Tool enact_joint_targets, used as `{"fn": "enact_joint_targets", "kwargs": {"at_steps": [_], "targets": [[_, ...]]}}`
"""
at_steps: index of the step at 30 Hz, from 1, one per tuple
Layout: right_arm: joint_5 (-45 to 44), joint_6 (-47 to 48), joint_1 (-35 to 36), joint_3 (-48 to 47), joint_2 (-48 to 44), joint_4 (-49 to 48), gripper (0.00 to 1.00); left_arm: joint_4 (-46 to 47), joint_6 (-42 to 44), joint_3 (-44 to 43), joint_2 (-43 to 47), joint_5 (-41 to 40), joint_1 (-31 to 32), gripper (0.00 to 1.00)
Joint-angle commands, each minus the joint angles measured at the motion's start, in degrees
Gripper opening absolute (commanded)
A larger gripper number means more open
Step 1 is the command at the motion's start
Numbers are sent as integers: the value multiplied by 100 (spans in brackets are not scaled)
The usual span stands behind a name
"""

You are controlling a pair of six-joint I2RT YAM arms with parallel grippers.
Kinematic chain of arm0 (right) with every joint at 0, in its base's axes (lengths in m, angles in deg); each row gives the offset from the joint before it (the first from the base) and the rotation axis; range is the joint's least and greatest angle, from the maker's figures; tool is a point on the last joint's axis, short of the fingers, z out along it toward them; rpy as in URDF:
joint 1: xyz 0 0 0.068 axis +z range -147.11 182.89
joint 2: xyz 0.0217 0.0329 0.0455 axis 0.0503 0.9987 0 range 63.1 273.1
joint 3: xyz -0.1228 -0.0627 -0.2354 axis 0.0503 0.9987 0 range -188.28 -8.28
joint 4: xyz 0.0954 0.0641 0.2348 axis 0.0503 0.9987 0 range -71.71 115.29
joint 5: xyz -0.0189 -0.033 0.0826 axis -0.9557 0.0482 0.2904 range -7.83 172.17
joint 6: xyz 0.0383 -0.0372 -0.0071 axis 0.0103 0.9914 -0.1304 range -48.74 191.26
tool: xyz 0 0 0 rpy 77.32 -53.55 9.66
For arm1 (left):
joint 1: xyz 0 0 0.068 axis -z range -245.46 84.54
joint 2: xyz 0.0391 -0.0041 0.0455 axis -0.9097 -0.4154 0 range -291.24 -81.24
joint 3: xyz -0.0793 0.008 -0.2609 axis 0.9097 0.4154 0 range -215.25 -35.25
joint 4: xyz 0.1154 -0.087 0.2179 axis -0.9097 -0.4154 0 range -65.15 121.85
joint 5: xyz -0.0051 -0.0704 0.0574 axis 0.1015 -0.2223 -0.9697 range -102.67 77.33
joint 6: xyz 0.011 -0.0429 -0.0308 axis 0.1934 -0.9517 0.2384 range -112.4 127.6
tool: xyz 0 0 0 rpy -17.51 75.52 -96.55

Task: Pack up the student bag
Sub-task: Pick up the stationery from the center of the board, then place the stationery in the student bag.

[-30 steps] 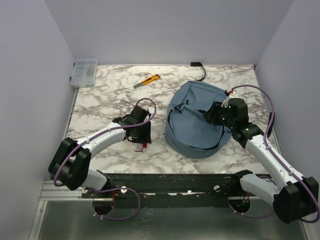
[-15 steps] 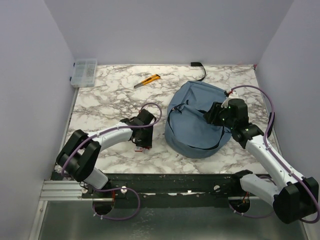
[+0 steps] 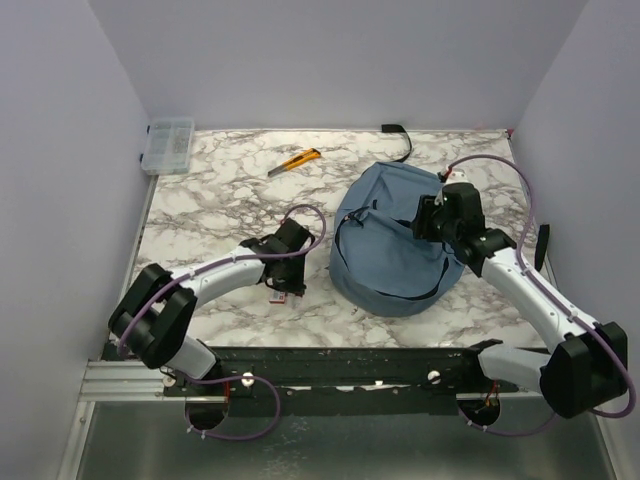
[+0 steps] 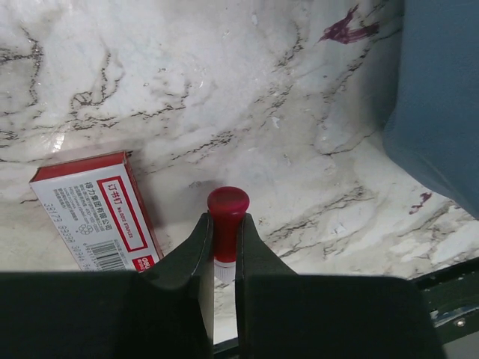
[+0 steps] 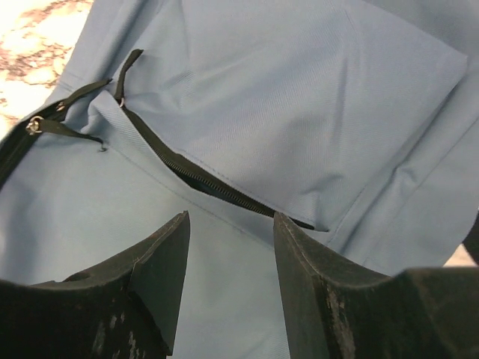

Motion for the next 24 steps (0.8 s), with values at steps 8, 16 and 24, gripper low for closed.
{"fn": "enact_joint_targets", "kwargs": {"at_steps": [8, 16, 24], "targets": [[-1206, 794, 570, -811, 889, 600, 53, -20, -335, -546, 1279, 1189, -96, 3], [-1756, 963, 778, -1090, 1375, 636, 47, 1682, -1864, -1249, 991, 3755, -328, 3], [-2533, 804, 776, -1231, 1814, 445, 37, 3668, -3798, -1689, -151, 4050, -155, 3]]}}
